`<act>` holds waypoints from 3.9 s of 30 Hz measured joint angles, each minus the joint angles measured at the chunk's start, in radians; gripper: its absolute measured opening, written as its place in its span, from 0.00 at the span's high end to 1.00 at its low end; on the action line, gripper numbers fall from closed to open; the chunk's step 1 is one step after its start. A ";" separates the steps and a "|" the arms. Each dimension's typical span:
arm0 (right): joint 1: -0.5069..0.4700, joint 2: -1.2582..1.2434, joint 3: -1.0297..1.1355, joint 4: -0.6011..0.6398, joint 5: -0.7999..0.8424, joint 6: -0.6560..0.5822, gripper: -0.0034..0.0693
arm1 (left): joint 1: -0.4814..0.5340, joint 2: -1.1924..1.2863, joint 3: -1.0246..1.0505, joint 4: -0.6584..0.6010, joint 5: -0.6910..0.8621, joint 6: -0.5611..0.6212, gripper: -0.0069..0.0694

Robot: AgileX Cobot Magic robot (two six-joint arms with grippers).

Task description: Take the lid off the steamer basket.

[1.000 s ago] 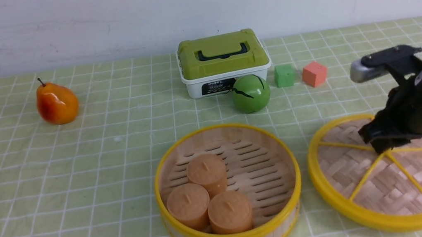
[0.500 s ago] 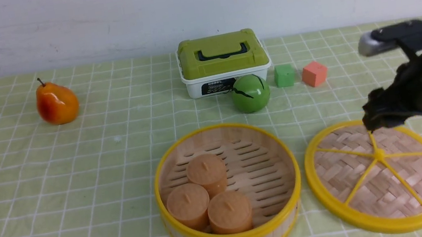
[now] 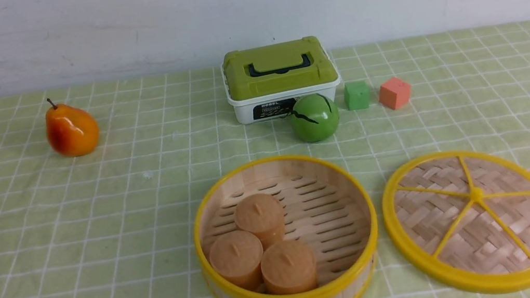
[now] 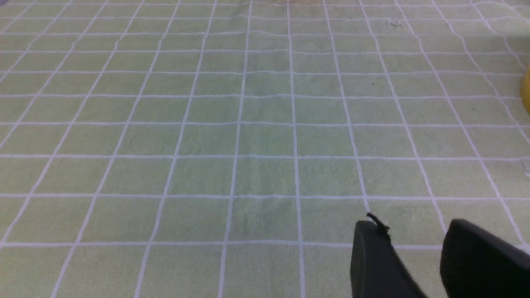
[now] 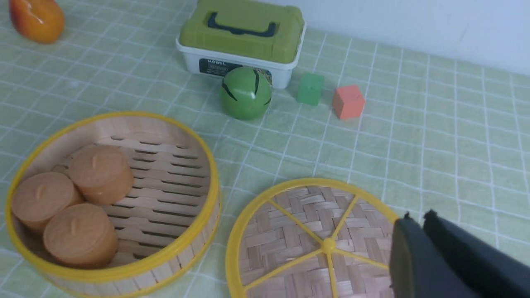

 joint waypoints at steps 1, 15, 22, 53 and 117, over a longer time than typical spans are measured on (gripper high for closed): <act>0.000 -0.086 0.056 0.000 0.006 0.000 0.98 | 0.000 0.000 0.000 0.000 0.000 0.000 0.60; 0.000 -0.380 0.216 -0.049 0.112 -0.002 0.98 | 0.000 0.000 0.000 0.000 0.000 0.000 0.60; 0.000 -0.580 0.464 -0.053 -0.193 -0.030 0.97 | 0.000 0.000 0.000 0.000 0.000 0.000 0.60; -0.153 -0.694 0.879 -0.290 -0.305 0.408 0.92 | 0.000 0.000 0.000 0.000 0.000 0.000 0.60; -0.153 -0.694 0.878 -0.290 -0.304 0.408 0.85 | 0.000 0.000 0.000 0.000 0.000 0.000 0.60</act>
